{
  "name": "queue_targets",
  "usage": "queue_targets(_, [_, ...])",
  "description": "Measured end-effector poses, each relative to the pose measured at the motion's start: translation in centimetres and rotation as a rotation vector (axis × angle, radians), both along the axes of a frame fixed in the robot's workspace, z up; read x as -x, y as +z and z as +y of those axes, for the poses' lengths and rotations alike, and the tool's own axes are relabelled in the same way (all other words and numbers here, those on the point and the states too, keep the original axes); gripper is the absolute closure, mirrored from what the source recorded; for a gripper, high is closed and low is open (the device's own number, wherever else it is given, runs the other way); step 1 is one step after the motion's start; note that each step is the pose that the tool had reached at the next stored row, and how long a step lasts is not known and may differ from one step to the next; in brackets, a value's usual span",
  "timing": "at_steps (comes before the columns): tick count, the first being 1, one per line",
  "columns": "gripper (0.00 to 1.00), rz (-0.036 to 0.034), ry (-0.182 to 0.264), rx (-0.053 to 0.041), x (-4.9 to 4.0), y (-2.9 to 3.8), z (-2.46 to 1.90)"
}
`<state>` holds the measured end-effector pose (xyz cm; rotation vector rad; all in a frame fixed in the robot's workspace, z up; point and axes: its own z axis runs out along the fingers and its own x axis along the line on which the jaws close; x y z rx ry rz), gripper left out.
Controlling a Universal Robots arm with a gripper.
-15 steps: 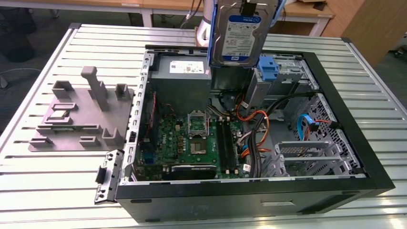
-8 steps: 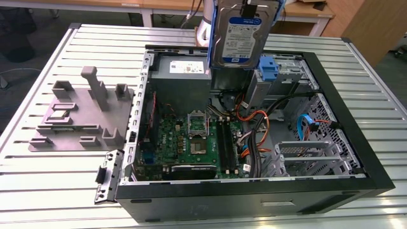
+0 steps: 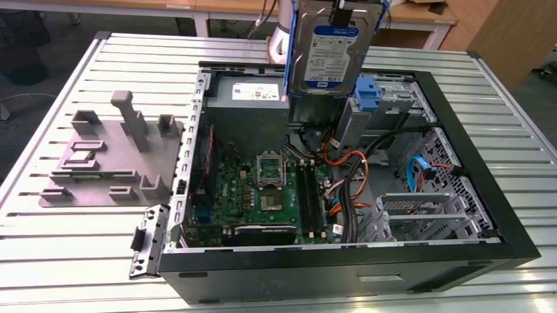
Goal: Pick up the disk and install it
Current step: 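Pick up the disk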
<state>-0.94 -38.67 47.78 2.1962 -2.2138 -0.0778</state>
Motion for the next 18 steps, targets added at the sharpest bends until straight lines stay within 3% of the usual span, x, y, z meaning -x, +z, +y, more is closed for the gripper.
queue_targets(18, [0.65, 0.0001, 0.000, 0.0001, 0.00, -0.32, -0.32])
